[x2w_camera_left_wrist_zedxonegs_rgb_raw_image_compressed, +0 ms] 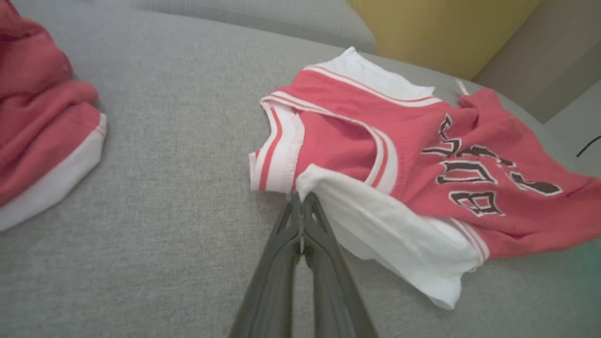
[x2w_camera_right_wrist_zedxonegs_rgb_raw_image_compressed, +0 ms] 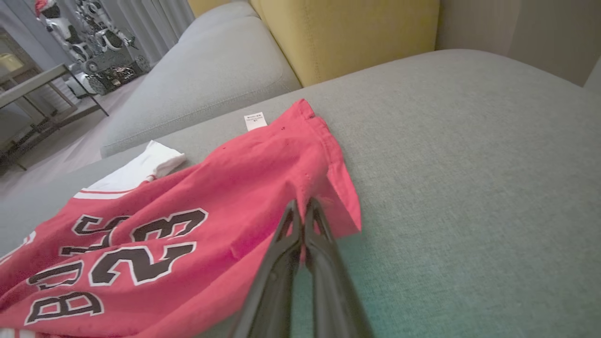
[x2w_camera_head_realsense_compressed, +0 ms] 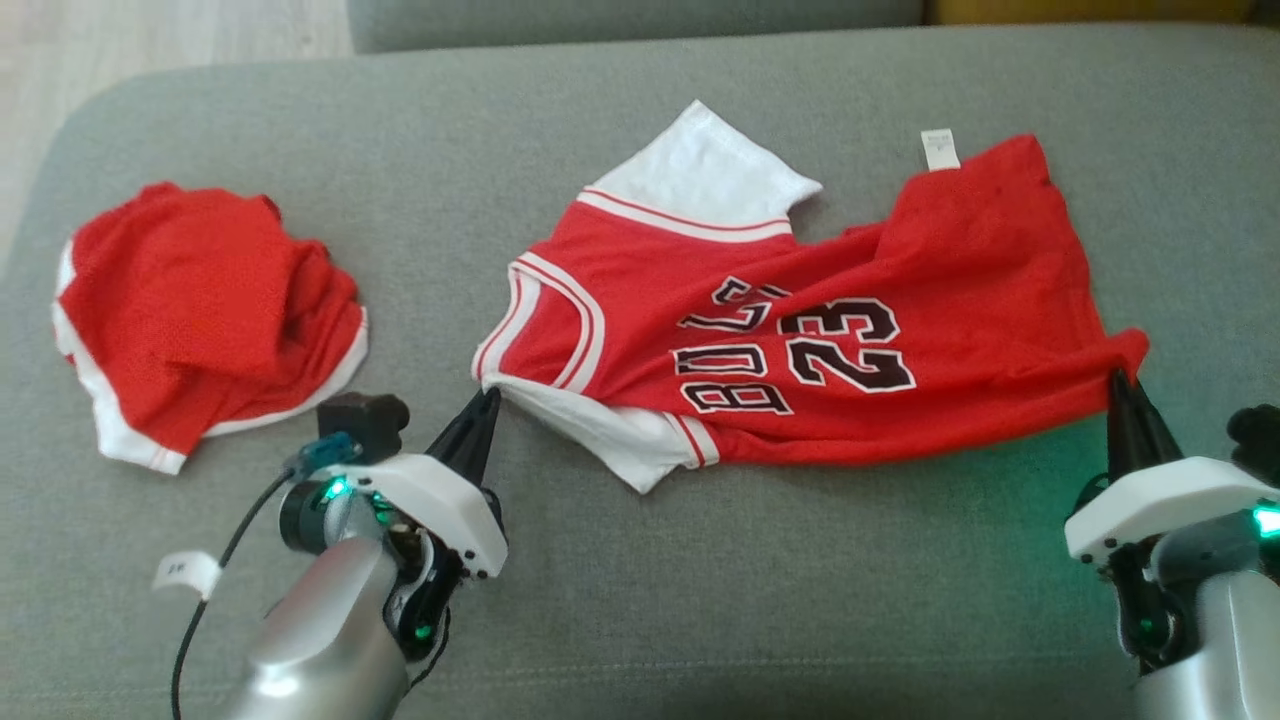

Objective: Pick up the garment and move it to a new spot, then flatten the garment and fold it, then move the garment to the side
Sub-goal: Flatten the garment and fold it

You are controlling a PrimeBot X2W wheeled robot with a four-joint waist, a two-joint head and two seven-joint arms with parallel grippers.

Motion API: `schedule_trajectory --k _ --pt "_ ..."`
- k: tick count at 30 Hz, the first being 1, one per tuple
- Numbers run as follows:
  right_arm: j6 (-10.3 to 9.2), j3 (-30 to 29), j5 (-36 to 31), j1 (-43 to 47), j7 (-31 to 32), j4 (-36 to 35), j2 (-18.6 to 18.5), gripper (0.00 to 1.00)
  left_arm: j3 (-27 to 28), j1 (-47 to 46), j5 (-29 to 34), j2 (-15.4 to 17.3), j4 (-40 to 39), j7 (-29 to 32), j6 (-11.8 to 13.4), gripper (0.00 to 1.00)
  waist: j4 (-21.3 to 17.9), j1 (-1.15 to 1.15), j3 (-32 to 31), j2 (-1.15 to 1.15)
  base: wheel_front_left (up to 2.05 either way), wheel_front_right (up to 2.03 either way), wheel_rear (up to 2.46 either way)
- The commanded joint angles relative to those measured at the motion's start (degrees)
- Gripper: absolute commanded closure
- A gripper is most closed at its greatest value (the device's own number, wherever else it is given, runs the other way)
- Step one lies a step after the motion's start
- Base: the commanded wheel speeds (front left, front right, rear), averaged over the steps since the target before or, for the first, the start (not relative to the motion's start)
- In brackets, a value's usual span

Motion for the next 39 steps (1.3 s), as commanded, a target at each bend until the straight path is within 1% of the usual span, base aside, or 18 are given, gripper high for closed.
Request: schedule_trajectory --k 1,3,4,5,6,10,12,14,18,25,29,31,34,36,39 --pt "-0.04 1.47 -0.21 -2.03 -0.78 -2.33 -1.25 1.0 2.89 -0.09 -1.1 1.88 -3.92 -0.73 -0.24 1.0 0.93 0.0 -1.61 0.0 0.0 0.0 0.0" --pt "-0.04 2.04 -0.58 -2.22 -1.0 -2.65 -2.3 1.0 4.11 1.09 -2.75 2.23 -7.17 -0.74 -0.51 1.0 1.39 0.0 -2.66 0.0 0.0 0.0 0.0" --pt "-0.04 2.04 -0.58 -2.22 -1.0 -2.65 -2.3 1.0 4.11 1.09 -2.75 2.23 -7.17 -0.74 -0.51 1.0 1.39 0.0 -2.66 0.0 0.0 0.0 0.0" --pt "-0.04 2.74 -0.74 -2.63 -1.04 -3.03 -3.49 1.0 5.52 2.04 -4.84 2.83 -11.27 -0.75 -0.76 1.0 1.77 0.0 -3.72 0.0 0.0 0.0 0.0" --pt "-0.04 2.74 -0.74 -2.63 -1.04 -3.03 -3.49 1.0 5.52 2.04 -4.84 2.83 -11.27 -0.75 -0.76 1.0 1.77 0.0 -3.72 0.0 0.0 0.0 0.0" --pt "-0.04 4.79 -0.76 -4.51 -0.27 -3.9 -6.53 1.0 9.41 3.39 -10.18 4.39 -21.38 -0.29 -1.0 1.0 2.09 0.0 -5.9 0.0 0.0 0.0 0.0" --pt "-0.04 6.3 -0.45 -6.16 0.25 -4.33 -8.32 1.0 11.3 3.75 -12.42 5.33 -26.76 0.82 -0.65 1.0 2.0 0.0 -6.98 0.0 0.0 0.0 0.0" --pt "-0.04 8.04 -0.22 -8.3 0.41 -5.03 -10.17 1.0 13.09 3.72 -13.96 6.24 -32.08 1.94 0.64 1.0 1.82 0.0 -7.94 0.0 0.0 0.0 0.0" --pt "-0.04 10.43 0.06 -13.57 0.87 -6.71 -13.11 1.0 16.27 2.36 -15.93 7.37 -42.34 3.92 4.15 1.0 1.25 0.0 -9.02 0.0 0.0 0.0 0.0" --pt "-0.04 11.79 0.4 -20.45 4.49 -10.7 -15.5 1.0 20.2 -0.52 -15.86 7.87 -57.34 4.97 10.68 1.0 -0.11 0.0 -11.68 0.0 0.0 0.0 0.0" --pt "-0.04 11.53 1.81 -21.93 9.09 -15.21 -16.41 1.0 21.82 -1.02 -15.38 8.24 -64.48 5.63 13.89 1.0 -1.07 0.0 -12.97 0.0 0.0 0.0 0.0" --pt "-0.04 10.62 2.03 -22.26 11.9 -18.19 -16.77 1.0 22.23 -1.13 -15.02 8.66 -67.75 6.45 15.36 1.0 -1.6 0.0 -13.35 0.0 0.0 0.0 0.0" --pt "-0.04 8.51 2.45 -22.67 16.71 -22.65 -16.32 1.0 22.54 -1.56 -14.45 9.4 -71.89 8.22 17.58 1.0 -2.37 0.0 -13.44 0.0 0.0 0.0 0.0" --pt "-0.04 7.28 2.46 -23.29 20.01 -25.02 -15.84 1.0 22.65 -2.72 -13.71 10.29 -73.43 9.65 18.78 1.0 -2.79 0.0 -12.99 0.0 0.0 0.0 0.0" --pt "-0.04 6.55 1.56 -24.96 24.2 -26.42 -15.38 1.0 22.44 -5.84 -12.69 11.5 -72.51 11.78 19.73 1.0 -3.31 0.0 -11.66 0.0 0.0 0.0 0.0"
